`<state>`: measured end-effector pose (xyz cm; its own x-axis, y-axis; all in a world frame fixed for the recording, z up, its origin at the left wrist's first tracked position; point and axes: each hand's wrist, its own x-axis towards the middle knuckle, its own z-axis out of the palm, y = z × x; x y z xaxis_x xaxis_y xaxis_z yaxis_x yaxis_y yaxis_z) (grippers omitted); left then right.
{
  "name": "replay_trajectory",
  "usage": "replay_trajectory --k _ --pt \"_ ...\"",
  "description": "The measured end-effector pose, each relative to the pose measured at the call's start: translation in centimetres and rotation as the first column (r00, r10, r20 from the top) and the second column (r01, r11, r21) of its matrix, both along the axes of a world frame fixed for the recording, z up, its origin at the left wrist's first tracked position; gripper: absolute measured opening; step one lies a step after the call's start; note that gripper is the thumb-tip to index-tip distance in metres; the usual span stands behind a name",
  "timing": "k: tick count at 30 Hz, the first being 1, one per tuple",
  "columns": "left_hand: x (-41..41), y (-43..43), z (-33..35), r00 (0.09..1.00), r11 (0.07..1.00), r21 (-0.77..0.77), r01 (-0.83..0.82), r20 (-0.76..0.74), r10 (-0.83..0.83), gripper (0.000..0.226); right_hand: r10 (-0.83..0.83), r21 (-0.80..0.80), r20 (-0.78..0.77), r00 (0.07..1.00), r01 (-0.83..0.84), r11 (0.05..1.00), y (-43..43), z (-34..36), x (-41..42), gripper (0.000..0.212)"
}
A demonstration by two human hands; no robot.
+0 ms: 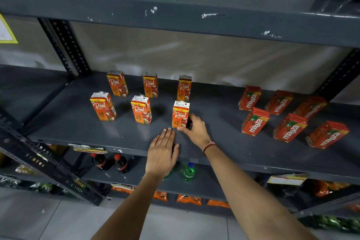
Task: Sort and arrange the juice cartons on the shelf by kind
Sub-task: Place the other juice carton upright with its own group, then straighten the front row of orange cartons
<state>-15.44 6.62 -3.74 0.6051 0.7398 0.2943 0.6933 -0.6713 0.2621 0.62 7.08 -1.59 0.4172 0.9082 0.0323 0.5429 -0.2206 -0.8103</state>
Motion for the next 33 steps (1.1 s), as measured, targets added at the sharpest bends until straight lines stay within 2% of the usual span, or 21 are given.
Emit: replay_trajectory --k 12,16,19,21,24,26,29,31,33 --pt "0.0 0.1 -0.4 1.000 0.999 0.036 0.013 0.017 -0.014 0.051 0.025 -0.001 -0.033 0.999 -0.025 1.000 -0.4 0.4 0.2 0.053" --pt "0.3 0.4 -0.9 0.998 0.999 0.041 -0.004 0.060 0.001 0.050 -0.016 0.110 -0.151 0.988 0.033 0.993 -2.5 1.0 0.1 0.050" --pt "1.0 -0.8 -1.2 0.978 1.000 0.004 -0.027 0.206 0.025 0.046 -0.138 0.181 -0.139 0.981 0.162 0.970 -6.0 0.7 1.3 0.039" --pt "2.7 -2.9 -1.1 0.957 1.000 -0.001 0.028 0.290 -0.026 0.043 -0.255 0.244 -0.109 0.961 0.275 0.930 -9.0 0.3 3.0 0.026" --pt "7.1 -6.3 -0.5 0.928 0.985 -0.021 0.171 0.339 -0.154 0.041 -0.458 0.321 -0.071 0.886 0.455 0.831 -13.5 0.1 6.4 0.013" --pt "10.5 -7.9 0.2 0.915 0.977 -0.050 0.210 0.362 -0.178 0.041 -0.583 0.349 -0.054 0.811 0.563 0.750 -16.0 0.0 8.9 0.010" --pt "14.9 -9.2 1.4 0.925 0.964 -0.162 0.209 0.353 -0.141 0.050 -0.712 0.334 -0.038 0.701 0.680 0.652 -18.4 0.3 12.5 0.019" --pt "17.1 -9.5 1.9 0.933 0.954 -0.237 0.182 0.349 -0.091 0.061 -0.757 0.287 -0.003 0.653 0.726 0.625 -19.2 0.4 14.5 0.034" --pt "18.9 -9.6 2.2 0.938 0.946 -0.295 0.135 0.345 -0.026 0.071 -0.765 0.208 -0.021 0.644 0.751 0.627 -19.4 0.2 16.0 0.051"
